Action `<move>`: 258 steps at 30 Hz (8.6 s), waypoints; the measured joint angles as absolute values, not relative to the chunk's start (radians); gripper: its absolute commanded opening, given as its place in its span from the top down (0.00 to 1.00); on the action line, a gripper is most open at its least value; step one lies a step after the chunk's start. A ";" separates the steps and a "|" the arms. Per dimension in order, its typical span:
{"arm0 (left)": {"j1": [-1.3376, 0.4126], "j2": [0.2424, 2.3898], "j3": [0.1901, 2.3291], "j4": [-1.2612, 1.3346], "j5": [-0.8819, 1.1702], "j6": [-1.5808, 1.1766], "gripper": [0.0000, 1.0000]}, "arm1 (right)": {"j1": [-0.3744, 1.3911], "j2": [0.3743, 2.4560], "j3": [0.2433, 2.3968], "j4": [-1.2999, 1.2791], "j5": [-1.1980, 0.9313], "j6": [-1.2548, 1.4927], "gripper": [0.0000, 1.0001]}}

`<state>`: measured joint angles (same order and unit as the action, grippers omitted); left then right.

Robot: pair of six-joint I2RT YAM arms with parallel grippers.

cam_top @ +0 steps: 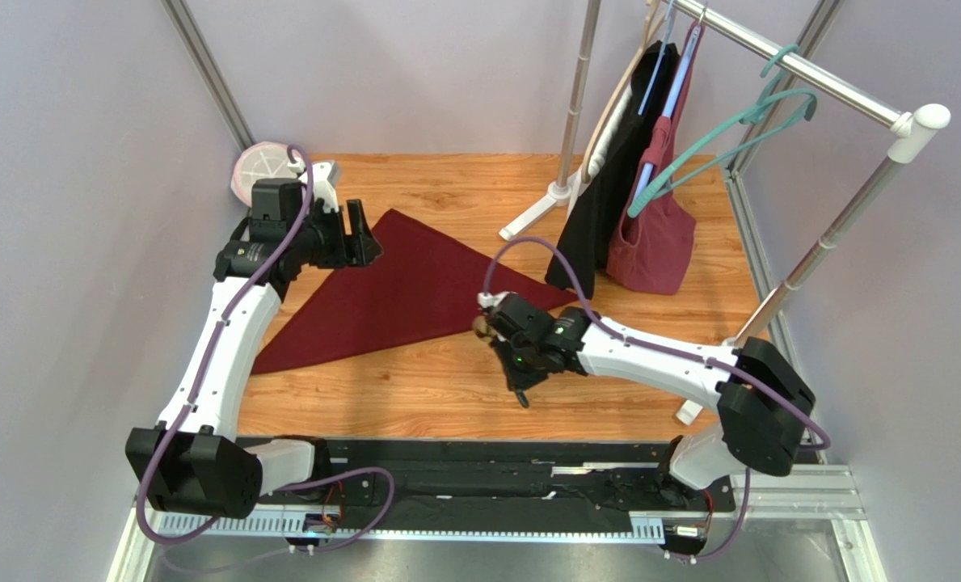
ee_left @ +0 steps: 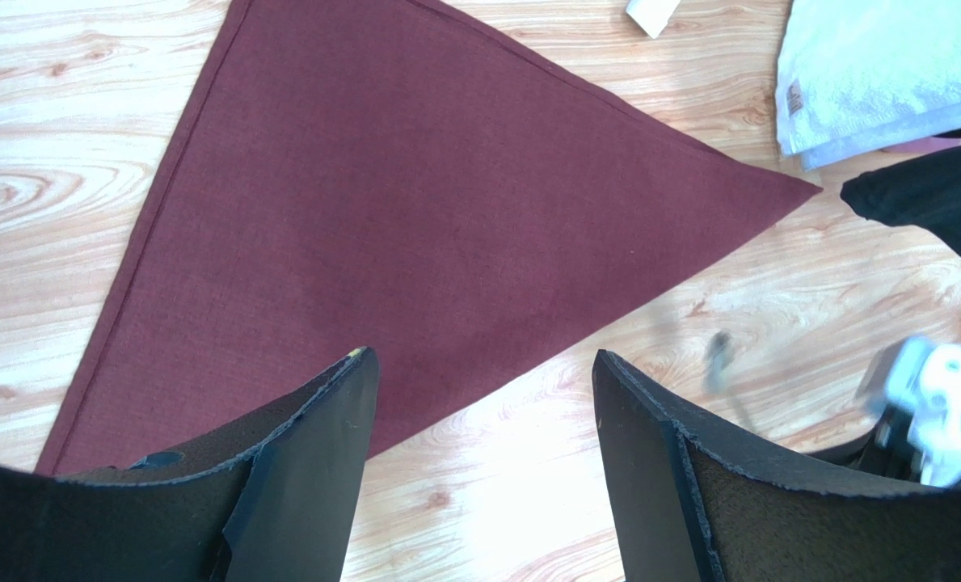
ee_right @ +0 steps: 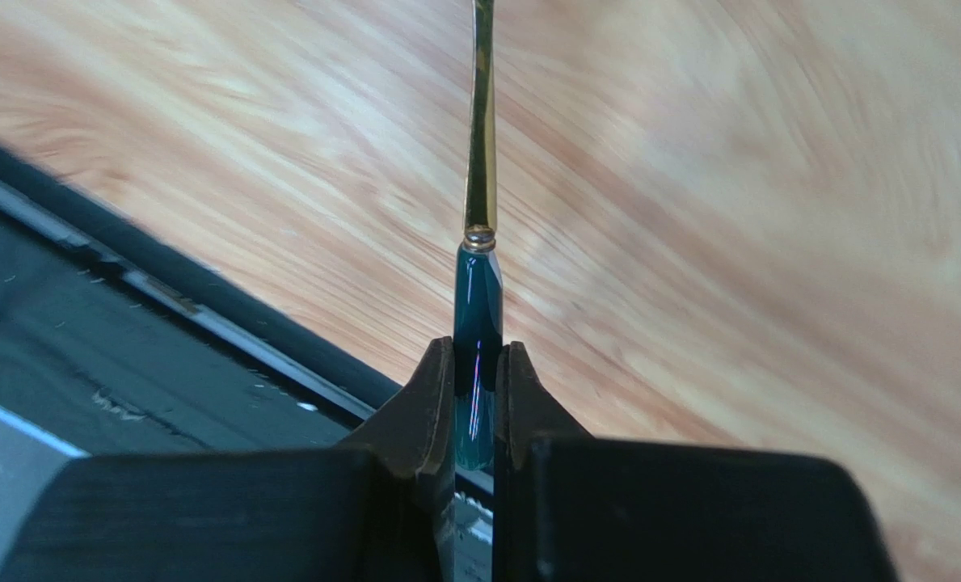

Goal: Fold the napkin, place the utensils inside, and roll it up
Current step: Grab a utensil with the right arm, then pass the utensil from the right arm to the left, then place the utensil onto the napkin

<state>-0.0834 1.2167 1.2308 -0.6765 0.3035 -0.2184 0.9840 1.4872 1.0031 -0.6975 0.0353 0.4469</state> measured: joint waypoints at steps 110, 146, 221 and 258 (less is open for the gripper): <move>-0.033 1.329 0.524 0.063 0.460 -0.878 1.00 | 1.036 1.290 0.956 -0.344 0.200 -0.041 0.38; 0.031 1.397 0.593 -0.099 0.453 -0.785 0.01 | 1.035 1.296 0.946 -0.344 0.208 -0.022 0.38; -0.025 1.326 0.764 -0.336 0.290 -0.596 0.27 | 0.933 1.349 0.905 -0.333 0.207 0.154 0.39; 0.079 1.061 0.950 -0.483 0.333 -0.416 0.19 | 0.618 1.713 1.046 -0.184 0.162 0.548 0.41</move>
<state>0.0792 1.0615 0.9497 -0.4828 0.3328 -0.4164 0.6182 1.7126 1.0458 -0.1841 0.1619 0.5480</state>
